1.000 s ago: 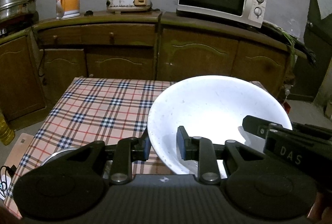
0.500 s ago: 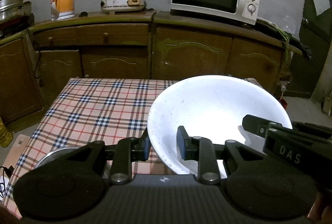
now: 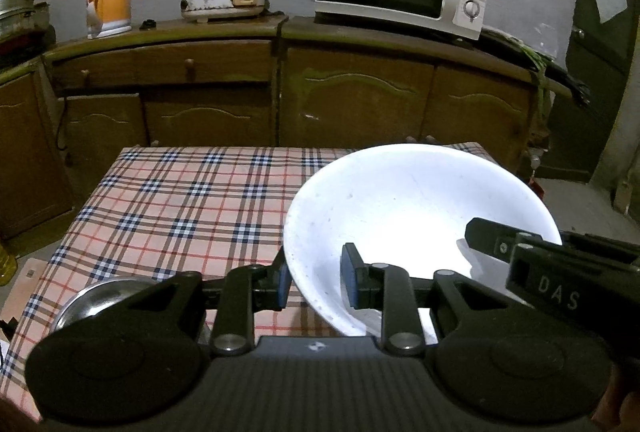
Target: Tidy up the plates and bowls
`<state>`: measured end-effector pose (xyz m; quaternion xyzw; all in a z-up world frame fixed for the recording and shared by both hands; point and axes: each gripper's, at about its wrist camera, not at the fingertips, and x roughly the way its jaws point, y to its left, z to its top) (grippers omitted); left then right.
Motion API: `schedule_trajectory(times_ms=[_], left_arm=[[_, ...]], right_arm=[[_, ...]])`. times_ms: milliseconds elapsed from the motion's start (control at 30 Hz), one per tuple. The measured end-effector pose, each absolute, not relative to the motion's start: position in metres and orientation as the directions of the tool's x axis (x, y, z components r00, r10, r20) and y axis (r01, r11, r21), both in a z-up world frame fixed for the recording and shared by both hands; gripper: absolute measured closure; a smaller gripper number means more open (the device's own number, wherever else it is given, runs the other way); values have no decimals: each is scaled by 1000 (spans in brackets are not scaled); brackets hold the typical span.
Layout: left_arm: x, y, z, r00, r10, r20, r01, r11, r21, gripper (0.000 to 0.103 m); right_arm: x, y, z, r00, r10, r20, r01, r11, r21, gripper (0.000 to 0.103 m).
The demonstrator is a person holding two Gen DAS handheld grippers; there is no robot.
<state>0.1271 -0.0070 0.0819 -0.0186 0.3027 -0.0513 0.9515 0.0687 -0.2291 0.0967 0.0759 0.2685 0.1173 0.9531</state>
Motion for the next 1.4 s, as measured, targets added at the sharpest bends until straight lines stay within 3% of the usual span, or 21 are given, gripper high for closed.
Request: schedule_trajectory(times_ms=[1400], left_arm=[[119,-33,67,779,-185,-599,179,981,-70,76]], right_arm=[[48,-266,83,830,209,-516,-111,970,216,79]])
